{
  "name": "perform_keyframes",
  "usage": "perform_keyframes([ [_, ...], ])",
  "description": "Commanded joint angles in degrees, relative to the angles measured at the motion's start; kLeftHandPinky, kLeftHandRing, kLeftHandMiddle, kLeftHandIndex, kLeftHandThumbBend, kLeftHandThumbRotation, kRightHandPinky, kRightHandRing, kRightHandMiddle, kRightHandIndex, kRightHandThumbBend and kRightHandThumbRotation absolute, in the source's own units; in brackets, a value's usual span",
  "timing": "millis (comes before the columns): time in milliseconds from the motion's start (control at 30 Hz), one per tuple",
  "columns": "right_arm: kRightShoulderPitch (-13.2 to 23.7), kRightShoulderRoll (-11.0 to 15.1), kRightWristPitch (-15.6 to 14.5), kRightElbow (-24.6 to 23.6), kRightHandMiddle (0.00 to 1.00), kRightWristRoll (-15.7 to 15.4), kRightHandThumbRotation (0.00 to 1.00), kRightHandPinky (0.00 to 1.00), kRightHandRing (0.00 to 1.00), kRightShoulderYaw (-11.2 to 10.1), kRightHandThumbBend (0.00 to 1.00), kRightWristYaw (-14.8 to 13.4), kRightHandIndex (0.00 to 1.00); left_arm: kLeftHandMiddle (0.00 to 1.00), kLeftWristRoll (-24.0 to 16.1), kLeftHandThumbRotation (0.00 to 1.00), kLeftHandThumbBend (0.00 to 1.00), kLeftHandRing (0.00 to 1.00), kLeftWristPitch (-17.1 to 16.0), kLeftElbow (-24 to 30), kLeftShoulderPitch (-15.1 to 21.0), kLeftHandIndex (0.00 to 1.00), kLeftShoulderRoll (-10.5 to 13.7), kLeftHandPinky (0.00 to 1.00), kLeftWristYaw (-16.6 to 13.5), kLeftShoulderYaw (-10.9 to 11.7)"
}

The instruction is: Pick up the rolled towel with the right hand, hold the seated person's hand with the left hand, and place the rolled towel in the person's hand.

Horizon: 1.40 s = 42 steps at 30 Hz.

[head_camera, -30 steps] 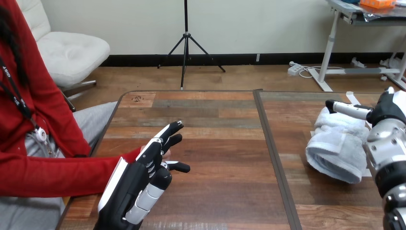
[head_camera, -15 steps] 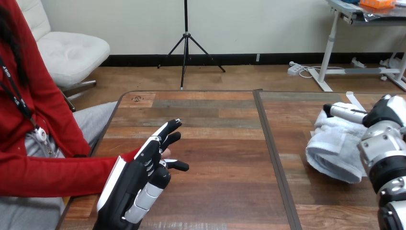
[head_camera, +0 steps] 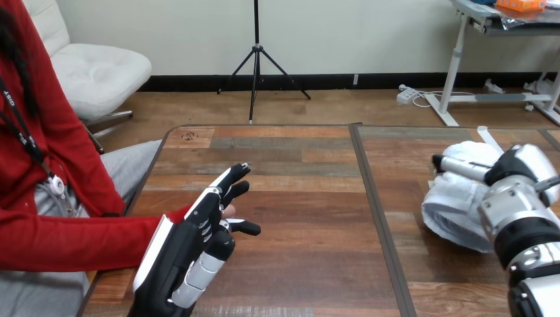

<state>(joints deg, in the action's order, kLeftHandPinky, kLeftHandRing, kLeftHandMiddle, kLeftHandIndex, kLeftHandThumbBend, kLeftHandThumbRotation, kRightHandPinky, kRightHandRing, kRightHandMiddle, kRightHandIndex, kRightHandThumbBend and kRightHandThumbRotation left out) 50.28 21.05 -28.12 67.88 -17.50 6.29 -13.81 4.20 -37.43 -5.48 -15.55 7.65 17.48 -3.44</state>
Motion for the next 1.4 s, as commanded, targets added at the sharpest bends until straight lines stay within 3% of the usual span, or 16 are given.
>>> perform_keyframes([
  [0, 6.02, -0.82, 0.16, -0.09, 1.00, -0.90, 0.58, 1.00, 1.00, 0.91, 1.00, -0.12, 1.00, 0.95, 1.15, 0.94, 1.00, 0.93, -1.76, -0.68, 2.66, 0.90, -0.50, 0.64, 0.18, 0.04],
  [833, 5.74, -2.45, -0.81, 1.09, 1.00, -0.96, 0.59, 1.00, 1.00, 1.94, 1.00, 2.26, 1.00, 0.95, 1.70, 0.93, 1.00, 0.93, -2.31, -0.14, 2.32, 0.90, -0.57, 0.65, 0.28, 0.10],
  [1033, 5.18, -2.54, -0.15, 1.58, 1.00, -0.54, 0.58, 1.00, 1.00, 1.79, 1.00, 2.14, 1.00, 0.95, 3.71, 0.92, 1.00, 0.93, -2.49, 0.24, 2.17, 0.90, -0.58, 0.64, 1.42, -0.16],
  [1367, 4.68, -2.68, -0.77, 2.87, 1.00, -2.11, 0.59, 1.00, 1.00, 3.86, 1.00, 3.55, 1.00, 0.95, 3.53, 0.92, 1.00, 0.93, -2.64, 2.01, 1.63, 0.90, -0.22, 0.61, 1.40, 0.29],
])
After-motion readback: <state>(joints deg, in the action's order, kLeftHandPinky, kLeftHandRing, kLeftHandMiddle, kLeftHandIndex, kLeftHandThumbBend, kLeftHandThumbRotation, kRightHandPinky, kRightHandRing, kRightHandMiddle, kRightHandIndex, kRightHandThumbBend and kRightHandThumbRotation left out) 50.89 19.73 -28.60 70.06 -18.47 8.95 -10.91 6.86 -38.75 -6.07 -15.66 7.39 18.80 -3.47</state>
